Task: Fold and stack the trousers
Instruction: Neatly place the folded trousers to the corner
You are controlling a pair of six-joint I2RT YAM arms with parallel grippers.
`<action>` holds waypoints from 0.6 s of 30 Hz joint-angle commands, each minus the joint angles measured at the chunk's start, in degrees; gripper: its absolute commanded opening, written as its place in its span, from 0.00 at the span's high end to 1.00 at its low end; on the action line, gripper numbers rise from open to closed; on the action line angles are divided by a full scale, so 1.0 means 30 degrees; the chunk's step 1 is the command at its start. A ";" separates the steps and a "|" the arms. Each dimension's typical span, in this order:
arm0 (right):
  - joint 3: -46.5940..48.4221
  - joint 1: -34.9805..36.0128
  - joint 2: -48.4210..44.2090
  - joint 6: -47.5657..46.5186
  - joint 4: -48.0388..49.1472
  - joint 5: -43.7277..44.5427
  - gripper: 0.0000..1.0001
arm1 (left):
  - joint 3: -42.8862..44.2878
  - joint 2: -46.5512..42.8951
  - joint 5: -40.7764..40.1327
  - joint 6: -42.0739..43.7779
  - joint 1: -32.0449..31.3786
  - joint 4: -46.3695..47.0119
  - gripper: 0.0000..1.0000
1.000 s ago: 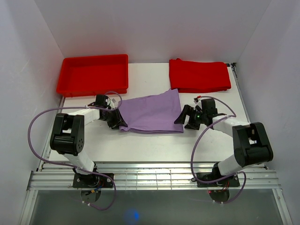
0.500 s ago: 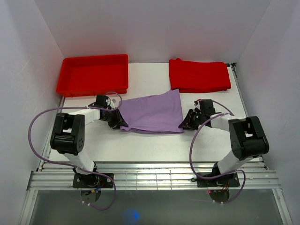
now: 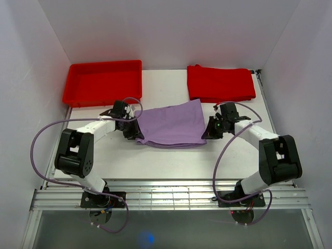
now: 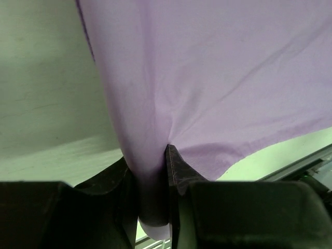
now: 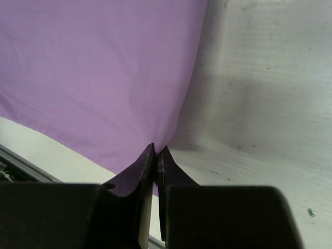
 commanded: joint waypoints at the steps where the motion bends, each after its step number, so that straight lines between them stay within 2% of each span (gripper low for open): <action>1: 0.1488 -0.0140 -0.1555 -0.2778 -0.2060 0.1989 0.92 | 0.1633 -0.1743 -0.2211 0.1095 -0.0999 -0.0579 1.00; 11: 0.3598 -0.0140 -0.4045 -0.6295 -0.3498 0.3337 0.92 | 0.4125 -0.2678 -0.5023 0.1975 -0.4483 -0.0756 1.00; 18: 0.5471 -0.0140 -0.5276 -0.7790 -0.3644 0.3923 0.92 | 0.5998 -0.3150 -0.5757 0.2385 -0.5482 -0.0260 1.00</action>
